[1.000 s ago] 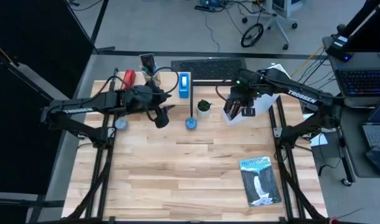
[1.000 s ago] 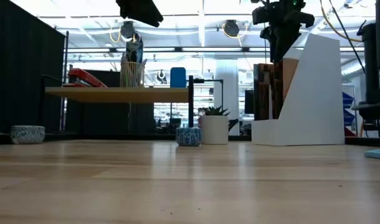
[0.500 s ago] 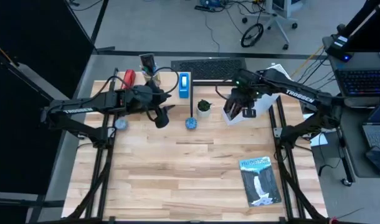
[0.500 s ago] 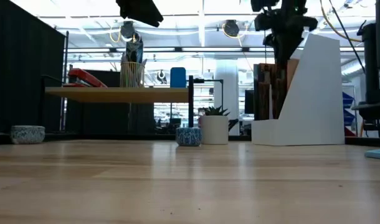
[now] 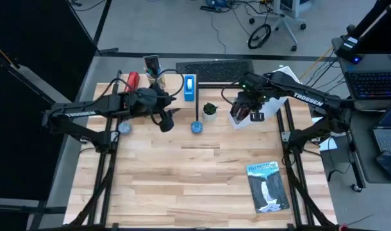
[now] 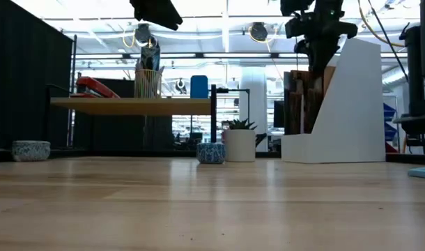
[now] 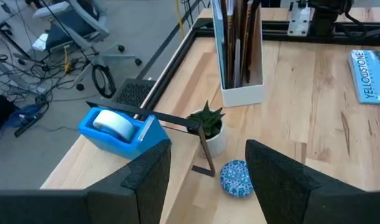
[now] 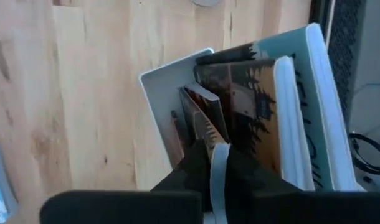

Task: Stock shelves
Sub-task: Remove the blue/brown book from the white book shelf

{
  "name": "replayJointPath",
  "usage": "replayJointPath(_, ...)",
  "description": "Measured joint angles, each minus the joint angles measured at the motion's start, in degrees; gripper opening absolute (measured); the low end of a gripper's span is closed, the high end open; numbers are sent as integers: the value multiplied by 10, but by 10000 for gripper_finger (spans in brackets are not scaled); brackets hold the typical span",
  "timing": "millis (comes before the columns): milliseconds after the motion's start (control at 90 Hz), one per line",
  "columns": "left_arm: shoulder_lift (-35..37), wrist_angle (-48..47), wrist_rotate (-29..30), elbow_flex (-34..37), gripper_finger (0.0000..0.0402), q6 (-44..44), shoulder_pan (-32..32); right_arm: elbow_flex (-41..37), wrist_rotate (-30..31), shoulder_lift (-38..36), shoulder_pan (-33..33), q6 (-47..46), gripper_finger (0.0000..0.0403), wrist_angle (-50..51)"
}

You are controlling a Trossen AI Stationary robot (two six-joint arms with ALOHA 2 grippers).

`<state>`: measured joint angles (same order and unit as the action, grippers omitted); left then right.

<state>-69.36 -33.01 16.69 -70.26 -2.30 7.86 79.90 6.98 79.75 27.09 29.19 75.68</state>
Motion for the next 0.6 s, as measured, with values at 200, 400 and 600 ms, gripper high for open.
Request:
replayJointPath(200, 0, 0, 0, 0, 194, 0, 0, 48, 6, 0, -3, 2, 5, 10)
replayJointPath(400, 0, 0, 0, 0, 194, 0, 0, 146, 5, 0, -3, -4, 6, 31)
replayJointPath(600, 0, 0, 0, 0, 194, 0, 0, 259, 1, 0, -3, -18, 6, 31)
